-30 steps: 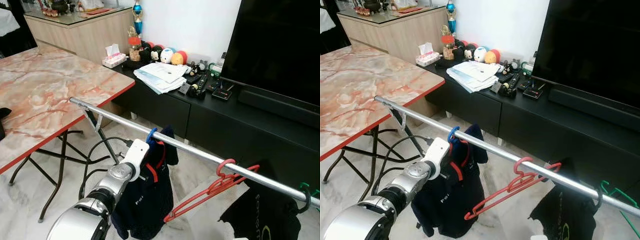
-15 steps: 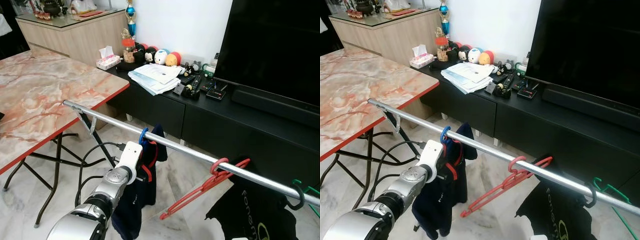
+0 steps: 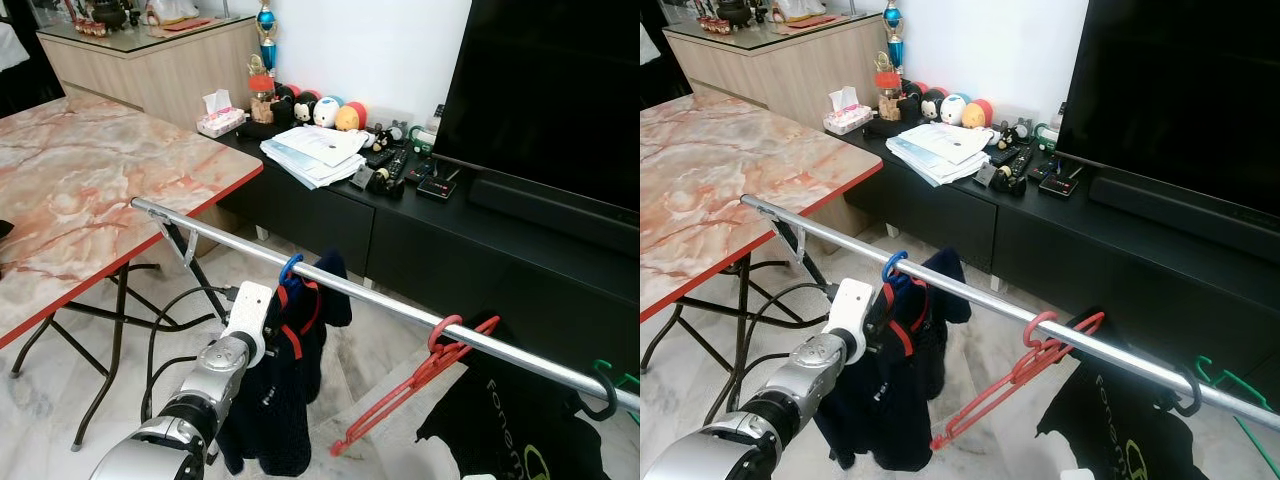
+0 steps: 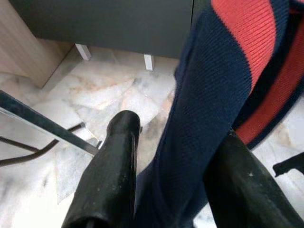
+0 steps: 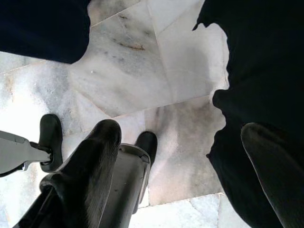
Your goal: Hang hanger
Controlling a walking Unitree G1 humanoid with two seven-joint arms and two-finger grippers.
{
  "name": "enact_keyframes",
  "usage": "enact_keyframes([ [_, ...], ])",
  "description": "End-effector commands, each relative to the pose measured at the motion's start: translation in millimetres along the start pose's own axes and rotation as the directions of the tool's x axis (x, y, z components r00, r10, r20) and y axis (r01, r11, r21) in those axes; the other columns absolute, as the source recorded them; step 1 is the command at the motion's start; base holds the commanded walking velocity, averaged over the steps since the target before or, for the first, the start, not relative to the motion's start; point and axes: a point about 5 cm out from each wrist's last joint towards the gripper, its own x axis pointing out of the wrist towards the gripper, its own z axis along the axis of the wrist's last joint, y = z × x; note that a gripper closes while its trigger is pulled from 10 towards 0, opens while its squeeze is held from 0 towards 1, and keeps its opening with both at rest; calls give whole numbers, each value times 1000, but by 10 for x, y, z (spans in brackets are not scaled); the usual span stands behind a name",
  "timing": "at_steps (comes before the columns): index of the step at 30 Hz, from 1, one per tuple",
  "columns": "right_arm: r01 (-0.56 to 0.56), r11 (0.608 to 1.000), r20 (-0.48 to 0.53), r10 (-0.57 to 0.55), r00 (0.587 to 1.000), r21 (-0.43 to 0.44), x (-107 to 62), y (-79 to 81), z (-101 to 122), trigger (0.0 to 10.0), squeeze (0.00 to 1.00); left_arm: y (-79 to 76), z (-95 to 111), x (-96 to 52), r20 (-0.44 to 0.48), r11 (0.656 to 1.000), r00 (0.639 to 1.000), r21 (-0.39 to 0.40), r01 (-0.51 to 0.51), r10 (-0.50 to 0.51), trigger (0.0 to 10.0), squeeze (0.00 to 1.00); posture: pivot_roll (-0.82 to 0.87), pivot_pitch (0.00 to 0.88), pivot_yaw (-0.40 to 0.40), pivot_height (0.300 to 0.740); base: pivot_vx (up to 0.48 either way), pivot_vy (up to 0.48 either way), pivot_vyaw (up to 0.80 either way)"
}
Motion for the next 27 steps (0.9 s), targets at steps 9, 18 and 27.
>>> enact_keyframes([
  [9,-6,1000,12,6,1000,-3,6,13,35,10000,0,8,-29,-283,197,999,980,-49,6,4,10000,1000,-44,39,41,740,0,0,0],
  [18,-9,1000,11,9,1000,-11,7,13,45,10000,0,-40,-65,-628,276,997,961,-75,13,8,10000,1000,-28,27,38,740,0,0,0],
  [27,-12,1000,15,13,1000,-16,10,25,52,10000,0,-19,-245,-928,214,996,976,-89,-23,41,10000,0,-21,21,40,740,0,0,0],
])
